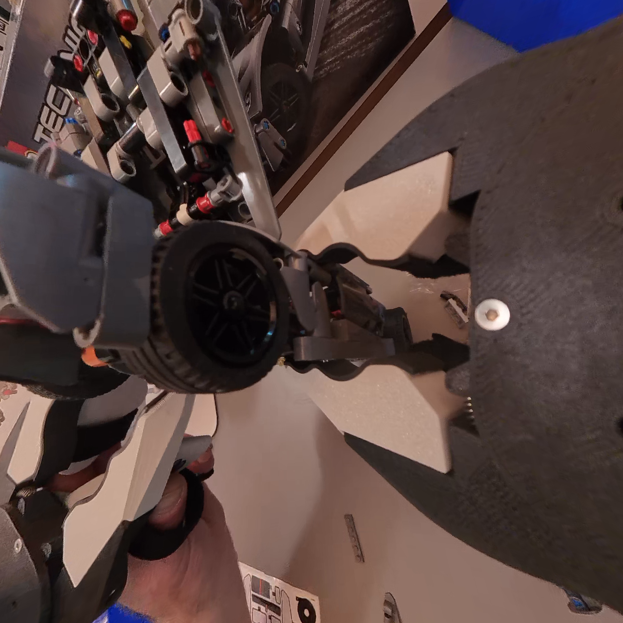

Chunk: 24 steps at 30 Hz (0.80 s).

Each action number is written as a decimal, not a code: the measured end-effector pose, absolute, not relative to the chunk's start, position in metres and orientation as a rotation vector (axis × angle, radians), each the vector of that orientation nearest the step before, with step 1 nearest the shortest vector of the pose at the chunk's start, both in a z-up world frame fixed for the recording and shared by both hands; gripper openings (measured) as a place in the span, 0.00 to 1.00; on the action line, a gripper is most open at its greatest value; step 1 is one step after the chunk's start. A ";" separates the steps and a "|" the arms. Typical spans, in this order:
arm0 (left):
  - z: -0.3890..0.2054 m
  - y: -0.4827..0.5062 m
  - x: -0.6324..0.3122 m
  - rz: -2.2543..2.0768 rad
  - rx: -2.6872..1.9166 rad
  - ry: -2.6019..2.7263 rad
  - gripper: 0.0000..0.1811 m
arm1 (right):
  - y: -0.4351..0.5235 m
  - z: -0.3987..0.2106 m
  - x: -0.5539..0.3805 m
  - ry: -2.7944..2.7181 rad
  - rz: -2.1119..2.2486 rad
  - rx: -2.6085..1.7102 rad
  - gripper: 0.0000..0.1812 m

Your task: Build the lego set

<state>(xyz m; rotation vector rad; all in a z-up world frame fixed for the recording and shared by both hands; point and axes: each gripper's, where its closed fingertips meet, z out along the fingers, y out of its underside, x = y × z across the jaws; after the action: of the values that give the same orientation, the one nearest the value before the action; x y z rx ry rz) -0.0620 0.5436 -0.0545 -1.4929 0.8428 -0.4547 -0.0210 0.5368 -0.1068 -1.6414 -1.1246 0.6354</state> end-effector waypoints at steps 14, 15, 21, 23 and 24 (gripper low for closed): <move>-0.069 0.514 -0.078 -0.083 -1.527 0.878 0.20 | 0.535 -0.106 -0.022 -1.111 0.615 -1.649 0.30; -0.066 0.511 -0.077 -0.070 -1.517 0.874 0.19 | 0.535 -0.106 -0.023 -1.109 0.613 -1.648 0.30; -0.065 0.496 -0.057 -0.055 -1.505 0.948 0.13 | 0.535 -0.106 -0.025 -1.085 0.593 -1.648 0.30; -0.073 0.500 -0.051 -0.070 -1.536 0.952 0.12 | 0.534 -0.106 -0.026 -1.074 0.590 -1.648 0.30; -0.077 0.503 -0.049 -0.089 -1.553 0.939 0.12 | 0.534 -0.106 -0.027 -1.071 0.586 -1.648 0.30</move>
<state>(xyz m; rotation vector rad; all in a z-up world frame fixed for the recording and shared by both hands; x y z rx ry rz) -0.0493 0.5029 -0.0768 -1.5532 0.9387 -0.0890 -0.0268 0.5340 -0.1060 -1.6481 -1.0713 0.5856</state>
